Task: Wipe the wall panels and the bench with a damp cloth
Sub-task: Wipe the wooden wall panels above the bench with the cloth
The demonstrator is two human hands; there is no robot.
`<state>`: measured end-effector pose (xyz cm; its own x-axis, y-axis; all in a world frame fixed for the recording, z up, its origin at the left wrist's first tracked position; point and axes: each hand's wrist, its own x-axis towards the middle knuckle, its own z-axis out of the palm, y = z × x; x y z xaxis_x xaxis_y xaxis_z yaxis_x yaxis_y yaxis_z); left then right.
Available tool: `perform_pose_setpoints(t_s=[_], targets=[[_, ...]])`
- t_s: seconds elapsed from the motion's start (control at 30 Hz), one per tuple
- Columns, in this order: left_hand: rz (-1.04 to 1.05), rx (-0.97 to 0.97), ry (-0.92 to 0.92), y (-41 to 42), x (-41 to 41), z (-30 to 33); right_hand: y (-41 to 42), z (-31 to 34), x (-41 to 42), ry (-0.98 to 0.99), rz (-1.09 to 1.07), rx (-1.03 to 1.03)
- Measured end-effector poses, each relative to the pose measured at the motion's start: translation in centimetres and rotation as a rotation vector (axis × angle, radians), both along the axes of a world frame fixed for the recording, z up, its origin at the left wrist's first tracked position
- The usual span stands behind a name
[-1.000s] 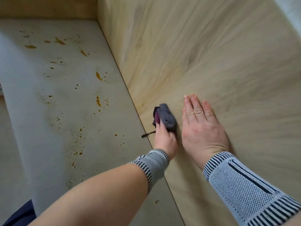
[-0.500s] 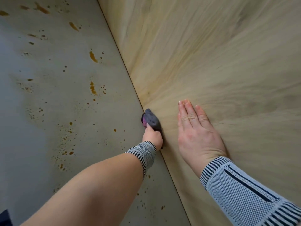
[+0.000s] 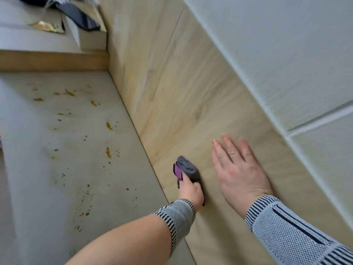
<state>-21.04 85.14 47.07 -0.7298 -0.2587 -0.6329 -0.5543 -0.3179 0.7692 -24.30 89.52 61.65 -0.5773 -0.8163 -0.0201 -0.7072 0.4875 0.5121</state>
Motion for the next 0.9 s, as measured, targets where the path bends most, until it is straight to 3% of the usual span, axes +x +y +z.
perform_pose_setpoints(t_s=[0.13, 0.23, 0.37, 0.47, 0.57, 0.73, 0.9], targets=[[0.004, -0.149, 0.221, 0.7, 1.2, 6.4, -0.5, 5.4, -0.7, 0.118, 0.025, -0.055], [-0.011, -0.307, 0.431, 0.9, 2.0, 9.8, -1.5, 7.4, -1.9, 0.171, 0.016, -0.042], [0.043, -0.448, 0.579, -2.5, -0.8, 12.3, -3.7, 8.6, -4.1, 0.170, 0.021, -0.049], [0.210, -0.404, 0.505, -7.4, -5.4, 12.8, -4.1, 8.2, -5.3, 0.177, 0.047, -0.069], [0.240, -0.410, 0.426, -8.8, -6.6, 12.0, -3.9, 7.5, -5.7, 0.183, 0.070, -0.065], [0.180, -0.465, 0.652, -3.6, -2.3, 12.5, -4.0, 7.5, -5.6, 0.163, 0.082, -0.116], [0.173, -0.555, 0.589, -10.5, -7.4, 13.3, -3.9, 7.3, -5.9, 0.185, 0.083, -0.082]])
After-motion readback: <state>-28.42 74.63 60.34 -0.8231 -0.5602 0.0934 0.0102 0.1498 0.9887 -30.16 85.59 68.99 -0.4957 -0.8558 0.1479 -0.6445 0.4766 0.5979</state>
